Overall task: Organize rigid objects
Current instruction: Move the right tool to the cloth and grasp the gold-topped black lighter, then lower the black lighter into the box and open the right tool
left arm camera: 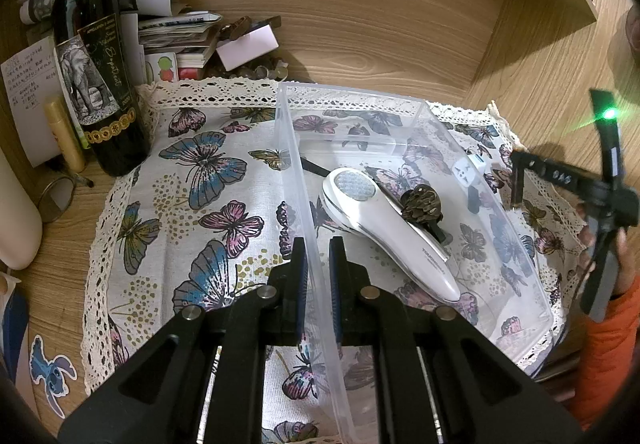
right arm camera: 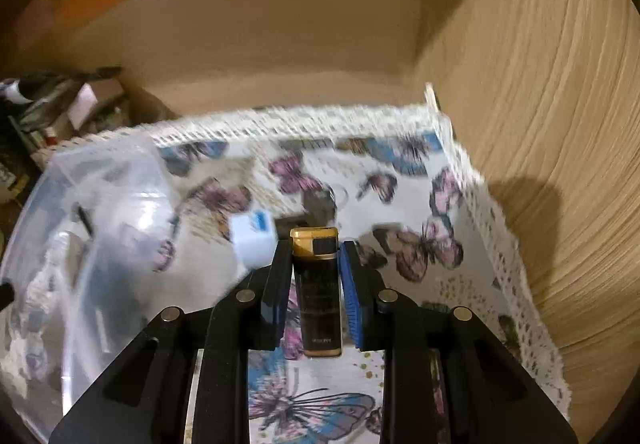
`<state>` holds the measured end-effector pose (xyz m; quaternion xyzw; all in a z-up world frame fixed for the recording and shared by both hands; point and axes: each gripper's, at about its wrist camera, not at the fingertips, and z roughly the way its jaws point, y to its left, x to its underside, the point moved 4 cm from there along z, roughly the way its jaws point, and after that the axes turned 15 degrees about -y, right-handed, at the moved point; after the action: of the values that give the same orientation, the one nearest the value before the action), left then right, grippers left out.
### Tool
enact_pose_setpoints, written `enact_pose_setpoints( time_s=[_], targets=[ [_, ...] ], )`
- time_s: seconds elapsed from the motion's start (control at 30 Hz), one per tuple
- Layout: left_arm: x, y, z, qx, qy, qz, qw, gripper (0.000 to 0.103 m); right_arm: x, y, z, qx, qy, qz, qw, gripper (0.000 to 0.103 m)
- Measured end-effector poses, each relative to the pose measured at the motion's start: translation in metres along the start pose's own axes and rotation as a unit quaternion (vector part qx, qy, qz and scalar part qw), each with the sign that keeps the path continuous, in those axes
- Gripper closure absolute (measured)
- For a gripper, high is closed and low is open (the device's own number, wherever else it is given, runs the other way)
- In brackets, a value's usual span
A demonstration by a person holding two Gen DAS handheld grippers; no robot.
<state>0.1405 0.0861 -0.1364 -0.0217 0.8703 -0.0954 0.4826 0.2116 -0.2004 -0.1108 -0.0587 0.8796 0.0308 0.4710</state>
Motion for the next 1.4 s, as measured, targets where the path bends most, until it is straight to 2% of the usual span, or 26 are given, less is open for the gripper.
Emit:
enact_pose_setpoints(
  time_s=[0.33, 0.67, 0.97, 1.4],
  targets=[
    [0.0, 0.0, 0.0, 0.0, 0.0, 0.001, 1.0, 0.094, -0.043, 0.053, -0.022, -0.051, -0.074, -0.03, 0.996, 0.081],
    [0.0, 0.0, 0.0, 0.0, 0.0, 0.001, 1.0, 0.094, -0.06, 0.102, -0.049, -0.122, -0.111, -0.055, 0.985, 0.081],
    [0.0, 0.0, 0.0, 0.0, 0.0, 0.0, 1.0, 0.094, -0.04, 0.146, -0.04, -0.174, -0.076, -0.094, 0.977, 0.081],
    [0.0, -0.001, 0.0, 0.0, -0.001, 0.0, 1.0, 0.094, 0.002, 0.174, -0.004, -0.19, 0.01, -0.134, 0.973, 0.08]
  ],
)
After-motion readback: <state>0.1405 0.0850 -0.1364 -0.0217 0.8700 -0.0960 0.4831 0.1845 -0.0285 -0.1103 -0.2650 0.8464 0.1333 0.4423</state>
